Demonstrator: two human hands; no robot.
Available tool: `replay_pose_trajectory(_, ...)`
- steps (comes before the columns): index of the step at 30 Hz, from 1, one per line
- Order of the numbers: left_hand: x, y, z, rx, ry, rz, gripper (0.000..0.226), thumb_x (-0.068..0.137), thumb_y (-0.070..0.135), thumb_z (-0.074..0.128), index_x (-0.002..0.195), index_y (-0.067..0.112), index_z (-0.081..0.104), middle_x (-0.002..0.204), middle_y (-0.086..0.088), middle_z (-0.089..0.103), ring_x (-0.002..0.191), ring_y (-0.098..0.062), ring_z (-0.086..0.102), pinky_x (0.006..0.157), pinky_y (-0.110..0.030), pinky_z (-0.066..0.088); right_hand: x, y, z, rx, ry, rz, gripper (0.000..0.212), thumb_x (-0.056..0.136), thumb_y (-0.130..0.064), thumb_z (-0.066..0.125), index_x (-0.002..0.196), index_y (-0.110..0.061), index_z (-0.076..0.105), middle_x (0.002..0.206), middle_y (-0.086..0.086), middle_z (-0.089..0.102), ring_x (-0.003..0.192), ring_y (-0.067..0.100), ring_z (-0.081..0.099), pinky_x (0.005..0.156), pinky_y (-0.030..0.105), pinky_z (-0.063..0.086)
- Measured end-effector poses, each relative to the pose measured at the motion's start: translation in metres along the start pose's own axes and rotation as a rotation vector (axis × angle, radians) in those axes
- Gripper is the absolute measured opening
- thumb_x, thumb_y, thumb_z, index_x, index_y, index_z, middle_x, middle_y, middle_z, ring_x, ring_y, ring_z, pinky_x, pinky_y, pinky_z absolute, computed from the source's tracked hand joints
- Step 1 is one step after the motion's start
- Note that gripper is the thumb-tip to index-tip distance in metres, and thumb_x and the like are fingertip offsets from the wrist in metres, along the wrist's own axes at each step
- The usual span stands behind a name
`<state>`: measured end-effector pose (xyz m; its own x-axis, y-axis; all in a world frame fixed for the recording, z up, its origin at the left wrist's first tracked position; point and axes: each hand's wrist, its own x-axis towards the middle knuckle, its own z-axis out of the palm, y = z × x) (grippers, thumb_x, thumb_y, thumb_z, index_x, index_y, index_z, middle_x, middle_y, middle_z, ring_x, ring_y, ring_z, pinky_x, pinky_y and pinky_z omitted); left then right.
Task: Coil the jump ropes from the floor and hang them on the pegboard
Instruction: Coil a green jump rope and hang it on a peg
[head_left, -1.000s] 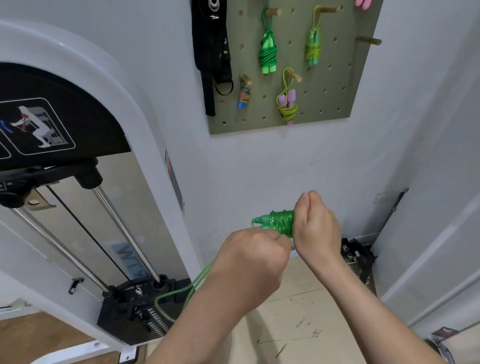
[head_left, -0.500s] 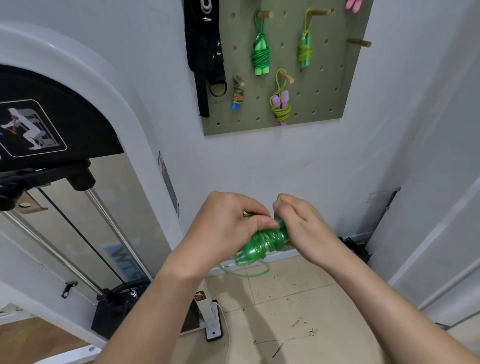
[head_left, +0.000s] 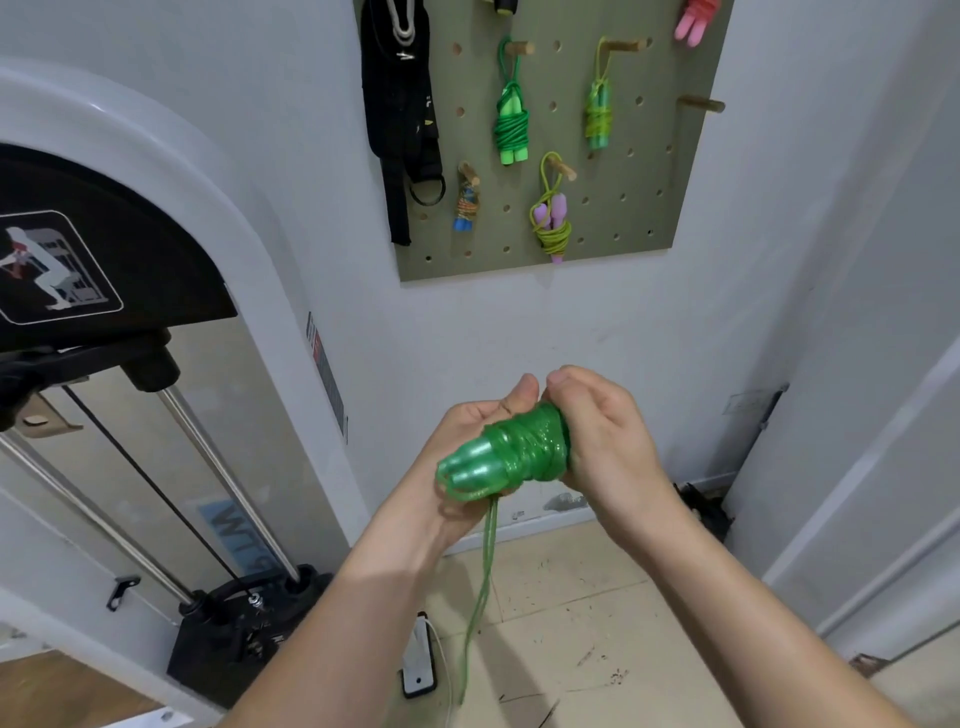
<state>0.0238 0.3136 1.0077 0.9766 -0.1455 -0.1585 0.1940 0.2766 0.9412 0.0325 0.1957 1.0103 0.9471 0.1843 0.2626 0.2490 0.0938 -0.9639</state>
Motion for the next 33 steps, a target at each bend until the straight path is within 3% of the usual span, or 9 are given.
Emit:
replay_pose_trajectory(4,-0.001,-0.017,0.005,0.014,0.142,0.109,0.036,0.085,0.038,0.061,0.056,0.021,0.048,0.05,0.003,0.035,0.042,-0.009,0.023,0.04,-0.019,0.015,0.004,0.011,0.002,0.092,0.209,0.139,0.029,0.097,-0.013,0.045,0.069,-0.014,0.042,0.05,-0.004,0.036,0.04,0.008,0.032,0.037,0.016,0.028)
replay_pose_trajectory(8,-0.001,-0.033,0.015,0.379,0.39,0.262,0.035,0.088,0.003,0.044,0.058,0.018,0.052,0.052,0.005,0.045,0.053,-0.014,0.037,0.051,-0.024,0.03,0.01,0.031,0.004,0.091,0.434,0.137,0.025,0.094,-0.01,0.045,0.069,-0.015,0.044,0.06,0.003,0.04,0.053,0.015,0.037,0.046,0.024,0.031)
replay_pose_trajectory(11,-0.007,-0.042,0.025,0.693,0.404,0.302,0.028,0.093,0.008,0.04,0.068,0.015,0.05,0.058,0.006,0.051,0.053,-0.014,0.045,0.054,-0.03,0.035,0.018,0.036,0.005,0.05,0.596,0.105,0.025,0.095,-0.01,0.041,0.071,-0.015,0.045,0.063,-0.001,0.043,0.059,0.014,0.039,0.055,0.029,0.035)
replay_pose_trajectory(14,-0.014,-0.048,0.028,1.2,0.309,0.457,0.015,0.098,0.016,0.035,0.091,0.017,0.048,0.081,-0.001,0.06,0.075,-0.024,0.057,0.064,-0.035,0.037,0.023,0.039,0.002,-0.153,0.689,0.014,0.025,0.096,-0.013,0.04,0.071,-0.017,0.044,0.061,-0.007,0.044,0.056,0.007,0.04,0.06,0.034,0.036)
replay_pose_trajectory(17,-0.018,-0.038,0.024,1.539,0.281,0.489,0.005,0.09,0.016,0.05,0.094,0.017,0.053,0.083,-0.001,0.063,0.074,-0.025,0.062,0.058,-0.03,0.029,0.023,0.047,0.001,-0.388,0.666,-0.059,0.024,0.097,-0.021,0.036,0.075,-0.016,0.043,0.058,-0.009,0.045,0.055,0.006,0.044,0.06,0.038,0.035)
replay_pose_trajectory(21,-0.022,-0.032,0.017,1.834,0.202,0.559,0.04,0.039,0.019,0.087,0.051,0.021,0.05,0.042,0.006,0.045,0.031,-0.015,0.043,0.043,-0.02,0.011,0.024,0.058,-0.007,-0.678,0.589,-0.12,0.023,0.096,-0.027,0.028,0.086,-0.013,0.044,0.059,0.002,0.051,0.063,0.037,0.052,0.058,0.042,0.036)
replay_pose_trajectory(24,-0.018,-0.022,0.002,1.78,0.192,0.699,0.03,0.058,0.021,0.082,0.053,0.019,0.053,0.047,0.004,0.048,0.037,-0.019,0.048,0.04,-0.019,0.023,0.021,0.063,-0.011,-0.849,0.457,-0.192,0.021,0.099,-0.026,0.029,0.089,-0.014,0.043,0.058,0.005,0.05,0.06,0.04,0.051,0.056,0.04,0.032)
replay_pose_trajectory(27,-0.013,-0.01,-0.016,1.69,0.214,0.804,0.027,0.082,0.031,0.056,0.059,0.017,0.06,0.051,0.004,0.051,0.043,-0.021,0.05,0.038,-0.022,0.035,0.015,0.059,-0.009,-0.939,0.339,-0.306,0.031,0.091,-0.038,0.015,0.087,-0.016,0.036,0.052,0.005,0.05,0.052,0.038,0.049,0.051,0.038,0.032)
replay_pose_trajectory(33,-0.009,-0.007,-0.033,1.661,0.129,0.875,0.037,0.087,0.043,0.043,0.065,0.024,0.065,0.054,0.008,0.055,0.05,-0.017,0.053,0.044,-0.025,0.044,0.011,0.049,-0.004,-1.107,0.209,-0.397,0.028,0.093,-0.031,0.026,0.082,-0.01,0.041,0.037,0.003,0.043,0.033,0.032,0.04,0.041,0.024,0.018)
